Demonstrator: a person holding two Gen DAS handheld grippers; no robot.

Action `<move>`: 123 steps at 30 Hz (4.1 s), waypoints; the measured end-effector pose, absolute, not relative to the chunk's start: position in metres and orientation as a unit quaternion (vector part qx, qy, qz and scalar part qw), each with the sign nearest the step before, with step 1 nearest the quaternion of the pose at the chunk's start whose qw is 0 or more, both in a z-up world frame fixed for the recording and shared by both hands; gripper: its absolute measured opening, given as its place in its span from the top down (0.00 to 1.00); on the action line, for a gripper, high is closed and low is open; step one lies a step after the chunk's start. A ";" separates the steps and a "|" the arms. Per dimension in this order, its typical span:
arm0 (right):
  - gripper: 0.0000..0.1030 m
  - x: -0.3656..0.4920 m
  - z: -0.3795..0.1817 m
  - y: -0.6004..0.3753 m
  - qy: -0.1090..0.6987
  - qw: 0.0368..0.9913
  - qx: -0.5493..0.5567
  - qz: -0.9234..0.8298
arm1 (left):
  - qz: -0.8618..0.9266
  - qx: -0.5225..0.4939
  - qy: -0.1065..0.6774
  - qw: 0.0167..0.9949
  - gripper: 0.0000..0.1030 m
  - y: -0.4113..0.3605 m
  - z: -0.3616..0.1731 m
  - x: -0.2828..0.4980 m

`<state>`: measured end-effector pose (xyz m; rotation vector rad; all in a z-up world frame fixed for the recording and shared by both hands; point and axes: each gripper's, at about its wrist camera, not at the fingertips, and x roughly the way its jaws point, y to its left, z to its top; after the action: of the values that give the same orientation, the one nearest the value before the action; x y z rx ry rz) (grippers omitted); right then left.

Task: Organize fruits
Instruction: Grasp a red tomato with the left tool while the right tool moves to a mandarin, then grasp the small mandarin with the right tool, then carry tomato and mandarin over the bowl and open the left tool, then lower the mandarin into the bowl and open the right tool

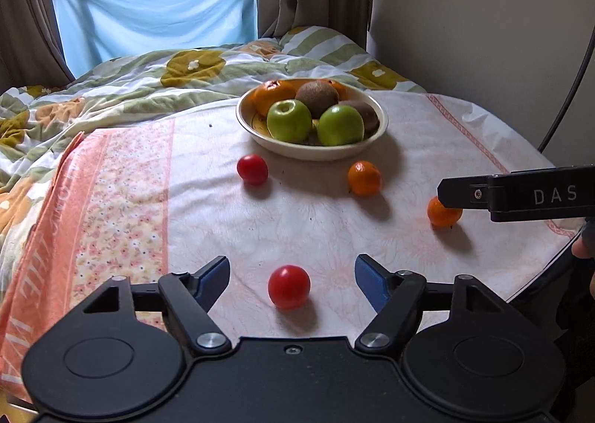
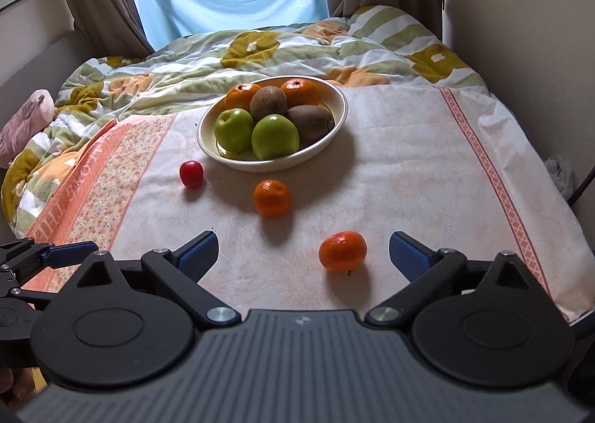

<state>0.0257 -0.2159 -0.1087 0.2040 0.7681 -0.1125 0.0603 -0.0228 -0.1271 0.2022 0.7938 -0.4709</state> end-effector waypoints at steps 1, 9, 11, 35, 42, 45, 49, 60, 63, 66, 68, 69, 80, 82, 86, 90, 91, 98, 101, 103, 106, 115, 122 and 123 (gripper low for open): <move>0.00 0.027 -0.116 -0.218 0.376 0.920 0.100 -0.054 | -0.226 0.102 0.383 0.890 0.29 -0.025 -0.133 0.061; 0.00 0.036 -0.151 -0.229 0.386 0.916 0.105 -0.045 | -0.212 0.112 0.399 0.885 0.40 -0.034 -0.165 0.072; 0.00 0.037 -0.155 -0.230 0.386 0.916 0.098 -0.043 | -0.212 0.124 0.400 0.883 0.43 -0.039 -0.169 0.072; 0.25 0.060 -0.173 -0.246 0.398 0.914 0.071 -0.037 | -0.175 0.102 0.410 0.889 0.66 -0.045 -0.165 0.072; 0.38 0.062 -0.173 -0.243 0.398 0.915 0.058 -0.025 | -0.169 0.097 0.411 0.891 0.66 -0.043 -0.162 0.070; 0.46 0.062 -0.173 -0.241 0.397 0.916 0.050 -0.025 | -0.166 0.093 0.410 0.892 0.66 -0.043 -0.160 0.070; 0.47 0.061 -0.173 -0.240 0.395 0.917 0.042 -0.024 | -0.163 0.092 0.410 0.893 0.66 -0.043 -0.158 0.069; 0.47 0.057 -0.148 -0.247 0.391 0.918 0.057 -0.013 | -0.152 0.083 0.395 0.902 0.66 -0.044 -0.129 0.066; 0.47 0.054 -0.133 -0.249 0.385 0.921 0.059 -0.009 | -0.150 0.080 0.388 0.906 0.66 -0.045 -0.114 0.064; 0.47 0.052 -0.116 -0.252 0.378 0.923 0.065 -0.006 | -0.147 0.074 0.385 0.908 0.66 -0.048 -0.096 0.063; 0.47 0.051 -0.103 -0.256 0.373 0.925 0.071 -0.004 | -0.147 0.070 0.382 0.910 0.66 -0.049 -0.086 0.063; 0.47 0.052 -0.097 -0.257 0.371 0.926 0.074 -0.002 | -0.146 0.069 0.379 0.911 0.66 -0.050 -0.079 0.063; 0.47 0.077 -0.045 -0.274 0.344 0.937 0.067 0.010 | -0.146 0.048 0.344 0.926 0.66 -0.056 -0.037 0.099; 0.47 0.087 -0.041 -0.275 0.341 0.938 0.067 0.008 | -0.150 0.048 0.341 0.927 0.66 -0.058 -0.034 0.113; 0.47 0.112 -0.036 -0.275 0.339 0.938 0.072 -0.002 | -0.165 0.053 0.337 0.925 0.66 -0.061 -0.031 0.145; 0.47 0.143 -0.033 -0.273 0.343 0.936 0.079 -0.009 | -0.181 0.056 0.337 0.922 0.66 -0.066 -0.030 0.180; 0.47 0.150 -0.033 -0.272 0.344 0.936 0.079 -0.010 | -0.185 0.057 0.338 0.921 0.66 -0.068 -0.031 0.188; 0.47 0.209 -0.039 -0.269 0.356 0.930 0.091 -0.026 | -0.209 0.071 0.361 0.906 0.66 -0.076 -0.053 0.244; 0.47 0.231 -0.047 -0.265 0.367 0.925 0.093 -0.028 | -0.216 0.076 0.375 0.899 0.66 -0.079 -0.067 0.262; 0.47 0.245 -0.055 -0.264 0.375 0.922 0.094 -0.029 | -0.221 0.081 0.383 0.893 0.66 -0.081 -0.078 0.272; 0.47 0.261 -0.065 -0.261 0.384 0.918 0.095 -0.030 | -0.229 0.096 0.392 0.886 0.66 -0.085 -0.091 0.284; 0.47 0.292 -0.080 -0.255 0.399 0.911 0.098 -0.025 | -0.248 0.122 0.403 0.872 0.65 -0.090 -0.108 0.292; 0.47 0.296 -0.077 -0.253 0.397 0.912 0.096 -0.023 | -0.254 0.111 0.385 0.880 0.04 -0.084 -0.101 0.289; 0.47 0.296 -0.077 -0.253 0.397 0.913 0.095 -0.021 | -0.253 0.113 0.384 0.881 0.04 -0.084 -0.100 0.288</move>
<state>0.2959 -0.2532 -0.0767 0.1965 0.8179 -0.0436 0.2878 -0.0844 -0.0996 0.2361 0.8010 -0.5272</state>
